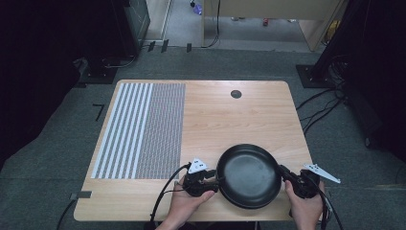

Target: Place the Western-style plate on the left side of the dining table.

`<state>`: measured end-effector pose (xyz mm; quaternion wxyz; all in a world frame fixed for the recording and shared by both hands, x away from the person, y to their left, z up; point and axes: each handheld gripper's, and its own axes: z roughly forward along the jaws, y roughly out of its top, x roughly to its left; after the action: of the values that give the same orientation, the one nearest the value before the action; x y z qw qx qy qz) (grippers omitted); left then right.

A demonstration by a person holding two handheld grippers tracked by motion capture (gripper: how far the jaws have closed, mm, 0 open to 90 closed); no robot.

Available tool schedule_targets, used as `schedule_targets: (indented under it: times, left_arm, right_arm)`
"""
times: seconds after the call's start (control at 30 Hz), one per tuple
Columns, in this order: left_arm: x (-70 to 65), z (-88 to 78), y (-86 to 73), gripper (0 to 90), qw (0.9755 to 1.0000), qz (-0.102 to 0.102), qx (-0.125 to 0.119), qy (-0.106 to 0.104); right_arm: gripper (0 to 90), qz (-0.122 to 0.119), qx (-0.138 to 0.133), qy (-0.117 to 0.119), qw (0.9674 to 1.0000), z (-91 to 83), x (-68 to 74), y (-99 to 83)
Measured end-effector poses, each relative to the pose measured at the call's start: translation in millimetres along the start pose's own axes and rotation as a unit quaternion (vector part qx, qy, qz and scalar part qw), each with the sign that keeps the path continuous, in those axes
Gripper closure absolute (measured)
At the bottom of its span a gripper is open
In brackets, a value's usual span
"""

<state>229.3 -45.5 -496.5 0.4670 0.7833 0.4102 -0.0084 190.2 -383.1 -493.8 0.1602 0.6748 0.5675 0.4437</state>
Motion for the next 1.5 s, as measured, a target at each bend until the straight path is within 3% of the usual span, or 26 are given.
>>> schedule_targets:
  times: [0.13,0.33,0.53,0.7,0.83,1.23,1.37,1.43,1.5]
  left_arm:
    - [4.5,0.4,-0.4,54.5,0.9999,-0.014,0.000,-0.007]
    - [7.4,-0.9,1.0,55.0,0.9995,-0.024,0.007,-0.018]
    - [8.2,-9.1,5.7,55.3,0.9996,-0.025,0.004,-0.010]
    - [15.6,-17.8,8.8,56.8,0.9989,-0.047,-0.002,-0.002]
    - [22.1,-20.6,8.1,61.3,0.9979,-0.062,-0.008,-0.016]
    - [25.2,-20.2,6.7,61.2,0.9981,-0.055,-0.011,-0.026]
    - [31.8,-20.0,5.9,62.5,0.9961,-0.075,-0.006,-0.046]
    - [35.0,-20.7,5.6,64.0,0.9947,-0.088,-0.002,-0.053]
    - [36.3,-22.2,5.1,65.6,0.9935,-0.095,-0.005,-0.062]
  right_arm:
    - [85.5,0.020,0.005,0.019,0.9996,2.8,-1.5,-0.4]
    - [85.1,0.029,0.020,0.055,0.9978,9.7,0.8,-3.2]
    - [84.5,0.026,0.035,0.070,0.9966,11.4,4.7,-5.0]
    - [84.4,0.033,0.053,0.095,0.9936,13.5,7.7,-7.5]
    - [84.0,0.034,0.052,0.091,0.9939,17.7,12.7,-8.1]
    - [76.9,0.040,0.057,0.090,0.9935,29.0,19.7,-10.2]
    - [78.1,0.036,0.046,0.082,0.9949,27.0,22.9,-10.4]
    - [80.1,0.045,0.035,0.087,0.9945,24.7,23.7,-9.6]
    - [82.6,0.082,0.027,0.102,0.9910,23.8,21.9,-8.9]
